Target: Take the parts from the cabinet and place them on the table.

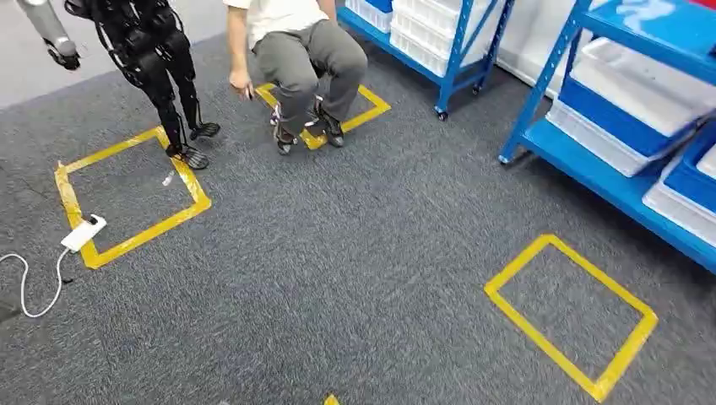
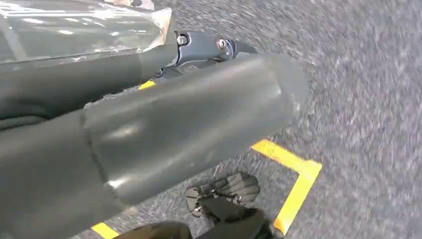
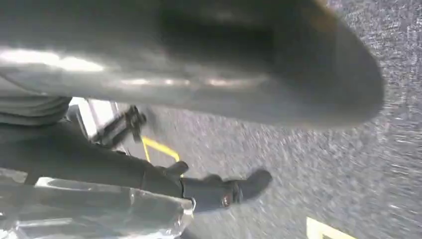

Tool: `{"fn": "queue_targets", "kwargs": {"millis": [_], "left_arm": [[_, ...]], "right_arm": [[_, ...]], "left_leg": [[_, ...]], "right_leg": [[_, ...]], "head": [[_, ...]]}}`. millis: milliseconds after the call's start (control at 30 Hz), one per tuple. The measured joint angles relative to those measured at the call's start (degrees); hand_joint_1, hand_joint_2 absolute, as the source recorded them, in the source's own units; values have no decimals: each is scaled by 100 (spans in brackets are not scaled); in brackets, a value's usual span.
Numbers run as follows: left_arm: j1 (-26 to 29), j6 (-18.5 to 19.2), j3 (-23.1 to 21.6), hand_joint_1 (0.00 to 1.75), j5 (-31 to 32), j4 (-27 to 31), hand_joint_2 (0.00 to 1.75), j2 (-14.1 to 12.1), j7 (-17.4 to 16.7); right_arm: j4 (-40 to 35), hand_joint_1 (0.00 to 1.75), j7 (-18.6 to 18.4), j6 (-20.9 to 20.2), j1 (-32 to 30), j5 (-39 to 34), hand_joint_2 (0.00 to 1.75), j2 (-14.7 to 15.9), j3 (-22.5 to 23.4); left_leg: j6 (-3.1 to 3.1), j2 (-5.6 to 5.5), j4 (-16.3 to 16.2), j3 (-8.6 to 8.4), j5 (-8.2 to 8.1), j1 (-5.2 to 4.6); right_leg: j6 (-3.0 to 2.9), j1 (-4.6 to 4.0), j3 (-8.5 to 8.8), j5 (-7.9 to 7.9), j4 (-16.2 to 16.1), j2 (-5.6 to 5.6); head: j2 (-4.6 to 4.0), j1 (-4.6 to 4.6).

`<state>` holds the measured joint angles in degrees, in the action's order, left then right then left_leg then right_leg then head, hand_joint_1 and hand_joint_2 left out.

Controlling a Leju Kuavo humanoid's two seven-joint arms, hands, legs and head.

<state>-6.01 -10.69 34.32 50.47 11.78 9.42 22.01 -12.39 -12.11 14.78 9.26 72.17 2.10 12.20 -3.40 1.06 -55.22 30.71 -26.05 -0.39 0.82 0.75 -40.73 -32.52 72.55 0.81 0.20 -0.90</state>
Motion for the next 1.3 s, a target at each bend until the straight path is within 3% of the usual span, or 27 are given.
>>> {"fn": "queue_targets", "kwargs": {"millis": [33,67,133,167,200,333,367,400,433,467,533,567,633,667,700,733,800,867,900,933,1000,1067,1133,1167,1200,1233,1300], "left_arm": [[1,15,0,0,0,0,0,2,0],[0,28,0,0,0,0,0,7,0],[-4,28,0,0,0,0,0,15,0],[-5,28,0,0,0,0,0,15,0],[-9,43,0,0,0,0,0,13,-4],[-34,506,7,0,-66,0,0,22,-290],[-34,630,9,0,-57,0,0,20,-376],[-27,702,9,0,-15,0,0,17,-446],[-14,762,7,0,28,-6,0,24,-544],[3,819,4,0,78,-13,0,26,-642],[33,907,-9,0,140,-26,0,33,-752],[34,960,-9,0,109,-33,0,42,-807],[33,1005,13,0,39,-37,0,50,-879],[32,1005,13,0,42,-37,0,52,-892],[33,1005,18,0,39,-39,0,48,-912],[35,1008,37,0,35,-46,0,50,-942],[20,1008,96,0,-9,-46,0,50,-1006],[23,997,120,0,-9,-46,0,57,-1016],[15,988,129,0,-4,-46,0,61,-1016],[22,988,151,0,2,-46,0,66,-1016],[40,988,171,0,4,-48,0,66,-1038],[38,988,199,0,18,-48,0,66,-1054],[32,990,208,0,20,-48,0,68,-1058],[28,990,210,0,26,-48,0,70,-1058],[17,990,210,0,28,-46,0,70,-1058],[18,990,214,0,28,-46,0,68,-1064],[-3,988,225,0,28,-46,0,66,-1064]], "right_arm": [[2,0,-2,-13,-26,-9,0,-2,7],[2,0,-4,-20,-44,-17,0,-2,13],[2,0,-13,-20,-53,-17,0,15,24],[2,0,-13,-20,-41,-17,0,17,28],[2,0,-13,-20,-21,-18,0,17,28],[2,0,-13,-87,-25,-144,0,28,89],[2,0,-11,-116,-27,-197,0,22,133],[2,0,2,-129,-20,-254,0,11,175],[2,0,15,-133,-14,-351,0,11,227],[2,0,69,-136,-5,-504,0,9,305],[2,0,160,-168,-16,-822,0,0,523],[2,0,199,-197,-34,-967,0,-4,634],[2,0,308,-238,-60,-1275,0,-26,899],[2,0,359,-267,-66,-1426,0,-48,1058],[2,0,391,-293,-71,-1522,0,-72,1192],[2,0,448,-315,-69,-1642,0,-79,1319],[2,0,623,-413,-135,-1990,0,-103,1607],[4,0,748,-498,-214,-2287,0,-127,1983],[11,0,765,-534,-247,-2321,0,-166,2127],[22,0,776,-546,-252,-2343,0,-199,2278],[28,0,800,-546,-251,-2380,0,-238,2435],[33,0,809,-588,-292,-2435,0,-269,2592],[35,0,813,-603,-335,-2446,0,-284,2680],[35,0,815,-605,-337,-2446,0,-289,2723],[35,0,822,-605,-323,-2448,0,-293,2748],[35,0,826,-614,-315,-2448,0,-310,2761],[37,0,831,-616,-311,-2448,0,-330,2802]], "left_leg": [[-3,95,-4,5,-3,-13],[-1,156,-5,5,-6,-21],[6,293,-22,-1,-23,-30],[26,351,-60,-1,-49,-37],[60,397,-87,3,-81,-77],[156,599,-113,-47,-151,-77],[221,438,-184,-19,-201,-32],[275,140,-365,54,-373,-21],[307,-17,-717,198,-626,7],[340,-80,-1238,430,-900,35],[387,-97,-1920,759,-1103,84],[394,-96,-1881,751,-1000,105],[384,-141,-1133,408,-499,147],[362,-308,-519,113,-202,165],[324,-657,-180,-35,-153,184],[310,-634,-116,-43,-173,177],[259,-512,-159,-31,-183,124],[123,-341,9,-82,-77,154],[93,-280,55,-112,-40,120],[43,-181,76,-108,-31,111],[40,20,70,-92,-33,59],[35,202,59,-76,-38,36],[45,339,55,-80,-46,33],[64,412,39,-85,-59,34],[98,486,-7,-91,-81,10],[122,513,-1,-103,-99,-15],[182,631,-50,-138,-192,-28]], "right_leg": [[44,0,-128,-63,296,-13],[87,-1,-57,3,177,-20],[199,-2,519,380,-846,-129],[217,-3,859,539,-1431,-362],[131,-57,888,532,-1516,-509],[-31,-66,857,592,-1585,-248],[-67,40,927,621,-1599,-196],[-109,43,918,647,-1597,-144],[-125,41,910,656,-1597,-97],[-142,42,895,668,-1596,-32],[-138,40,887,670,-1592,118],[-137,43,893,670,-1591,181],[-120,54,908,679,-1590,346],[-102,59,914,688,-1590,440],[-80,67,896,698,-1592,495],[-37,24,870,705,-1572,546],[59,67,797,735,-1590,666],[165,41,771,763,-1606,739],[141,43,683,691,-1486,404],[76,18,487,426,-1110,121],[37,21,82,29,-239,8],[102,21,-15,-46,91,-17],[209,21,418,208,-597,-80],[258,22,807,402,-1250,-233],[200,10,1052,490,-1698,-519],[181,-28,1014,517,-1612,-567],[83,-5,966,544,-1639,-419]], "head": [[0,9],[0,4],[0,2],[0,9],[0,-2],[-2,0],[0,-4],[0,-26],[0,-35],[0,-28],[0,-28],[0,-35],[0,-33],[-2,-35],[0,-28],[0,-24],[0,-28],[0,-24],[-2,-22],[0,29],[0,28],[0,28],[0,33],[0,33],[0,33],[0,24],[0,15]]}}
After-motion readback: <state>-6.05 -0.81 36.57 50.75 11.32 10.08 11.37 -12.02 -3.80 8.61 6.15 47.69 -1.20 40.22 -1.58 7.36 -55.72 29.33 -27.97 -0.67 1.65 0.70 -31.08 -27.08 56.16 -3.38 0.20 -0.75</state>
